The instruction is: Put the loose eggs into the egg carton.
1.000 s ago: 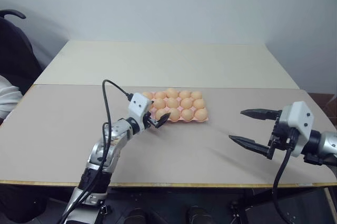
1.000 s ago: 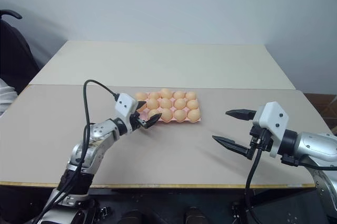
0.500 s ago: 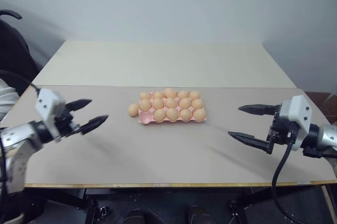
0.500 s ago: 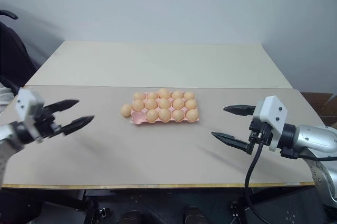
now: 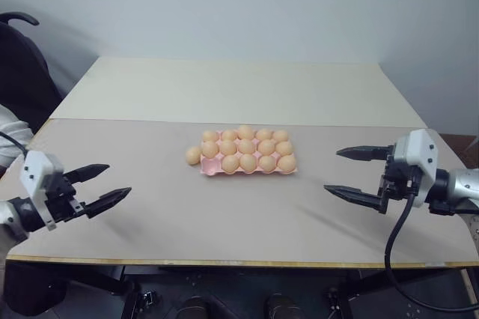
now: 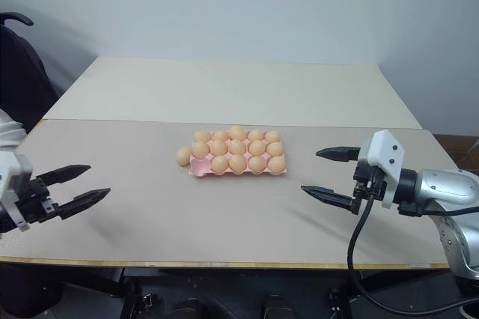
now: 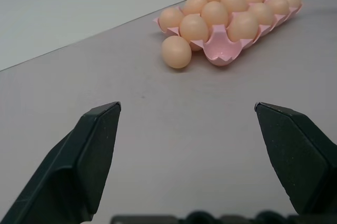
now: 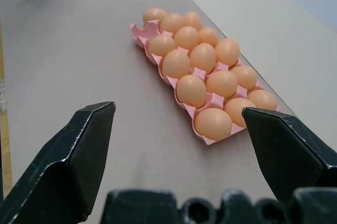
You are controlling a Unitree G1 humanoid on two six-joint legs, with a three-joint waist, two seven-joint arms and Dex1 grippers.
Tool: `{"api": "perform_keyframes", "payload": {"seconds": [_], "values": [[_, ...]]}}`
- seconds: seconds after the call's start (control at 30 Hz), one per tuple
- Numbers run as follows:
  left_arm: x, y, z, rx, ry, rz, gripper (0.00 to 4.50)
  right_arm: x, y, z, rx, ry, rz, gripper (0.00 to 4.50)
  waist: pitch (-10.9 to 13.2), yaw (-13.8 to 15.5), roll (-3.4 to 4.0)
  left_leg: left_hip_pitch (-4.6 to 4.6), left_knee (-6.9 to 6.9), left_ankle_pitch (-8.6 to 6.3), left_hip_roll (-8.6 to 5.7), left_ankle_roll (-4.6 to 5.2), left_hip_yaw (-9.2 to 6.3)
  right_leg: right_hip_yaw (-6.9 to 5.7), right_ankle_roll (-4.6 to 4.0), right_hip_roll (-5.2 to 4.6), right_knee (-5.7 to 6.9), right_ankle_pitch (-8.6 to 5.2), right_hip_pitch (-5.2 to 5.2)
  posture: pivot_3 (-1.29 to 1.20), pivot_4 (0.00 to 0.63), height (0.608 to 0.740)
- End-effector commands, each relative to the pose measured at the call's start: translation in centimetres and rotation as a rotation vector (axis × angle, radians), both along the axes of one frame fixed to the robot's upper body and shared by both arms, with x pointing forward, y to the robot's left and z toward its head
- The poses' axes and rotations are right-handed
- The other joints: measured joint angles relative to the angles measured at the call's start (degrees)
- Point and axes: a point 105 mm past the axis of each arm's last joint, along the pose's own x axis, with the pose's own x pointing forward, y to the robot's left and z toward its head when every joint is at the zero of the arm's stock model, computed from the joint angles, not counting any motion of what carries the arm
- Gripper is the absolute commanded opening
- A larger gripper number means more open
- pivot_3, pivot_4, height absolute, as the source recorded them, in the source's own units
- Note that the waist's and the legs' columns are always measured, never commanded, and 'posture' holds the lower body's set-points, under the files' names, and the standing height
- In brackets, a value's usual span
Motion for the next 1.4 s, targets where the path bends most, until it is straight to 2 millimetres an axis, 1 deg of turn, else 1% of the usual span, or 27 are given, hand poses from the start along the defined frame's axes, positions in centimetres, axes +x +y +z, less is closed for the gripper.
{"api": "perform_keyframes", "payload": {"seconds": [0.03,0.1,0.17,0.27,0.3,0.37,0.47,0.63,0.73,0.83,0.93,1.13,1.23,1.4], "values": [[2.4,-1.1,-0.6,0.010,-0.023,0.016,4.43,-0.3,0.4,1.1,-0.008,-0.060,0.019,4.50,0.00,-0.03,0.00,-0.01,0.00,0.00,0.01,0.00,0.00,0.00,-0.02,0.02,0.00,0.02,-0.01,0.00,0.150,0.740],[4.2,-2.0,-1.2,0.000,-0.023,0.029,4.43,-0.3,0.5,1.1,-0.007,-0.062,0.020,4.50,0.00,0.16,0.01,0.04,0.03,0.00,-0.03,0.00,0.00,0.01,-0.01,0.01,0.00,0.02,0.06,0.00,0.150,0.740],[6.8,-3.4,-1.9,-0.014,-0.034,0.047,4.43,-0.4,0.5,1.2,-0.006,-0.069,0.016,4.50,-0.01,0.30,0.01,0.02,0.03,0.00,-0.02,0.00,-0.01,0.02,-0.01,0.03,-0.01,0.04,0.06,0.00,0.150,0.740],[9.3,-5.2,-2.4,-0.027,-0.055,0.055,4.43,-0.6,0.5,1.3,-0.005,-0.075,0.010,4.50,-0.01,0.44,0.00,-0.05,0.07,0.00,-0.04,0.01,-0.03,0.02,0.00,0.04,-0.03,0.06,0.05,0.00,0.150,0.740],[10.0,-5.6,-2.5,-0.029,-0.058,0.064,4.43,-0.6,0.5,1.3,-0.004,-0.076,0.007,4.50,0.00,0.35,0.00,-0.06,0.06,-0.01,-0.05,0.02,-0.03,0.03,0.01,0.04,-0.06,0.06,0.04,0.00,0.150,0.740],[11.6,-7.1,-3.0,-0.043,-0.056,0.055,4.43,-0.8,0.5,1.2,-0.002,-0.078,0.001,4.50,0.00,0.30,0.00,-0.16,0.07,-0.03,-0.05,0.06,-0.03,0.04,0.01,0.05,-0.08,0.06,-0.03,0.00,0.150,0.740],[13.0,-8.5,-3.6,-0.036,-0.051,0.046,4.43,-1.0,0.4,1.2,0.000,-0.080,-0.009,4.50,-0.01,0.24,0.00,-0.20,0.07,-0.04,-0.06,0.08,-0.06,0.03,0.01,0.05,-0.07,0.06,-0.06,0.00,0.150,0.740],[14.5,-8.9,-4.6,-0.013,-0.023,0.073,4.43,-1.2,0.2,1.2,0.002,-0.082,-0.024,4.50,0.00,0.12,0.00,-0.19,0.08,-0.04,-0.06,0.08,-0.06,0.02,0.02,0.05,-0.04,0.06,-0.06,0.00,0.150,0.740],[15.1,-9.1,-4.8,-0.021,-0.023,0.079,4.43,-1.2,0.2,1.1,0.002,-0.083,-0.030,4.50,0.00,0.12,0.00,-0.16,0.10,-0.04,-0.07,0.08,-0.07,0.01,0.03,0.04,-0.03,0.07,-0.02,0.00,0.150,0.740],[15.2,-9.4,-4.6,-0.043,-0.030,0.067,4.43,-1.3,0.2,1.1,0.002,-0.084,-0.032,4.50,0.00,0.09,-0.01,-0.17,0.11,-0.04,-0.07,0.08,-0.07,0.01,0.04,0.04,-0.02,0.07,-0.01,0.00,0.150,0.740],[15.2,-9.2,-4.5,-0.051,-0.030,0.070,4.43,-1.4,0.2,1.1,0.002,-0.084,-0.034,4.50,0.00,0.11,-0.01,-0.20,0.09,-0.04,-0.07,0.08,-0.08,0.00,0.04,0.04,-0.04,0.07,-0.03,0.00,0.150,0.740],[15.1,-8.6,-5.4,-0.025,-0.002,0.089,4.43,-1.5,0.2,1.0,0.003,-0.086,-0.040,4.50,0.00,0.11,0.00,-0.19,0.10,-0.04,-0.07,0.08,-0.09,-0.01,0.05,0.04,-0.03,0.07,-0.03,0.00,0.150,0.740],[15.3,-8.5,-5.6,-0.014,0.004,0.105,3.81,-1.4,0.2,1.1,0.005,-0.088,-0.038,4.50,0.00,0.11,-0.01,-0.18,0.11,-0.04,-0.07,0.07,-0.09,-0.01,0.04,0.04,-0.01,0.07,-0.03,0.00,0.150,0.740],[15.4,-8.3,-5.2,-0.022,-0.005,0.114,2.18,-1.4,0.3,1.1,0.006,-0.090,-0.038,4.50,0.00,0.14,-0.01,-0.20,0.11,-0.04,-0.07,0.08,-0.09,-0.02,0.05,0.04,-0.02,0.07,-0.03,0.00,0.150,0.740]]}}
